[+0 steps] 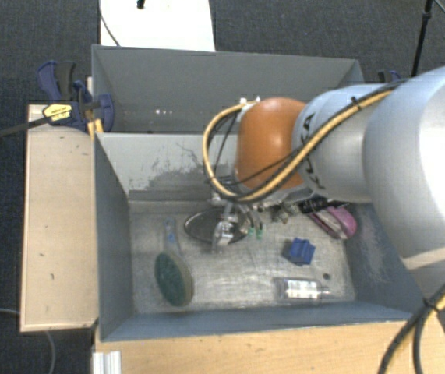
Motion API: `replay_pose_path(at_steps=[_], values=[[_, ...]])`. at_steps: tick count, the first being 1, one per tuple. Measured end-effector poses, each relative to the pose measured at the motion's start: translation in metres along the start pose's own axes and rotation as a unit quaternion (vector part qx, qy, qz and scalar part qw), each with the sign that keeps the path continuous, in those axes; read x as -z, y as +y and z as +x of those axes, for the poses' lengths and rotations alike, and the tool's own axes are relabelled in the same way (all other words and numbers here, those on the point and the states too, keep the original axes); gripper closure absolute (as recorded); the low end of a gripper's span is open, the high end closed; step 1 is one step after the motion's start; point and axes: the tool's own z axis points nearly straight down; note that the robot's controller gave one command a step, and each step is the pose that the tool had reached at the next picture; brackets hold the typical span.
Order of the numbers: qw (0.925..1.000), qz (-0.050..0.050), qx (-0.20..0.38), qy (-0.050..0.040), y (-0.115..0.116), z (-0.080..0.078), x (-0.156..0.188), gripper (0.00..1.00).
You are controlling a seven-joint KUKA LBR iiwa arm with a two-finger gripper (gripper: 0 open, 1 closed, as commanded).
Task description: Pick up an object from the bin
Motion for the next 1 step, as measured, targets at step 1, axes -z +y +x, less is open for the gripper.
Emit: replay_pose_path(at_steps=[1], values=[[1.0000, 0.002, -0.001, 0.0031, 0.0013, -0.0034, 0.0978, 1.00]])
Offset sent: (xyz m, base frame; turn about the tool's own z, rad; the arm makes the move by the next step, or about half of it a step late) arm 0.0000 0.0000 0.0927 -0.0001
